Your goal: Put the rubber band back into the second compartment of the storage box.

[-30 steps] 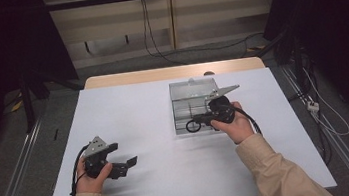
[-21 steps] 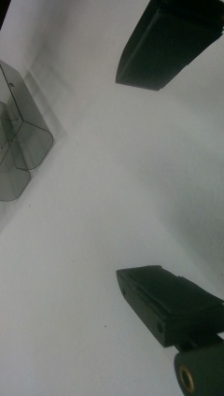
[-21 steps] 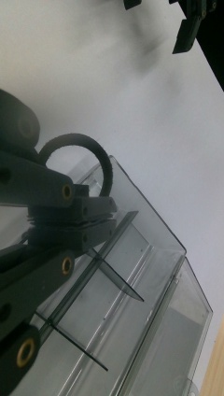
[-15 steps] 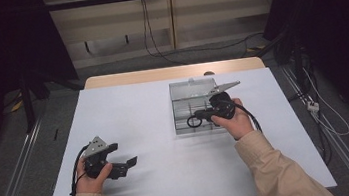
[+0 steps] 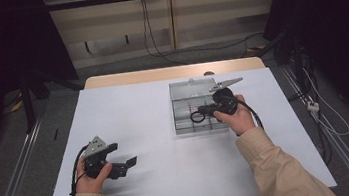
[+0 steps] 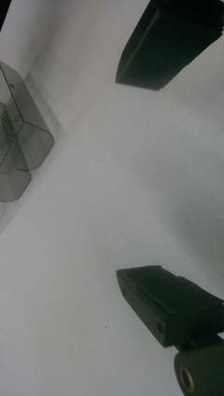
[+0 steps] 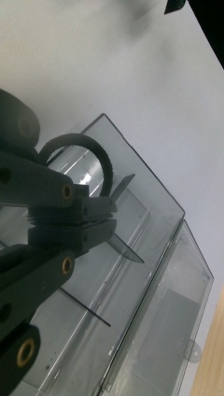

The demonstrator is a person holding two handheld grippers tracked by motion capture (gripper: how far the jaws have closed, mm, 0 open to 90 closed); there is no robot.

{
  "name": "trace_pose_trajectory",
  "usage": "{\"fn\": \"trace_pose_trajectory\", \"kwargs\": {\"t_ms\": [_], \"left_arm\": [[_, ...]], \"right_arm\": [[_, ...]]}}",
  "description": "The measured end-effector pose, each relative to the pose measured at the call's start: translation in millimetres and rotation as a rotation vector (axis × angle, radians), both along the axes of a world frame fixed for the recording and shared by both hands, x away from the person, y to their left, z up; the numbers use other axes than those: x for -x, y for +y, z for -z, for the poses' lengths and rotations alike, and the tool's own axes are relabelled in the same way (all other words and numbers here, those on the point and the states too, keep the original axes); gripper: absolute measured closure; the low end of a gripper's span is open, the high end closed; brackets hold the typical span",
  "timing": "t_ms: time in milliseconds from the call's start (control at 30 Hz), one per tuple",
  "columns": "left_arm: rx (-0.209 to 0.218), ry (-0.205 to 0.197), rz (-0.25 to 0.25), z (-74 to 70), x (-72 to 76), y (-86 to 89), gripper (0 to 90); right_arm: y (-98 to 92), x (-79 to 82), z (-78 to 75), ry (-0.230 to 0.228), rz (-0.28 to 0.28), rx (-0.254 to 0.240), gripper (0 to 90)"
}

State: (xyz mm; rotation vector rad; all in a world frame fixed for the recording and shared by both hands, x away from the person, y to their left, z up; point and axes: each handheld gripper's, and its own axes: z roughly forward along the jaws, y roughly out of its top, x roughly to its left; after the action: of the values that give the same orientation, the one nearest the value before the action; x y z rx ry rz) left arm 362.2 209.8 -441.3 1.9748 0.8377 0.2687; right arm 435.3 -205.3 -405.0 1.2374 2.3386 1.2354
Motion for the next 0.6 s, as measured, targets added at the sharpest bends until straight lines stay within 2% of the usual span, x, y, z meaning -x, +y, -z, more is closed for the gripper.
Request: {"fn": "trace_pose_trajectory", "kwargs": {"t_ms": [600], "left_arm": [[-0.001,-0.001,-0.005,0.3,-0.5,1.4,6.6]], "right_arm": [[-6.3,-17.5,0.9,-0.004,0.039,0.036,88.0]]}}
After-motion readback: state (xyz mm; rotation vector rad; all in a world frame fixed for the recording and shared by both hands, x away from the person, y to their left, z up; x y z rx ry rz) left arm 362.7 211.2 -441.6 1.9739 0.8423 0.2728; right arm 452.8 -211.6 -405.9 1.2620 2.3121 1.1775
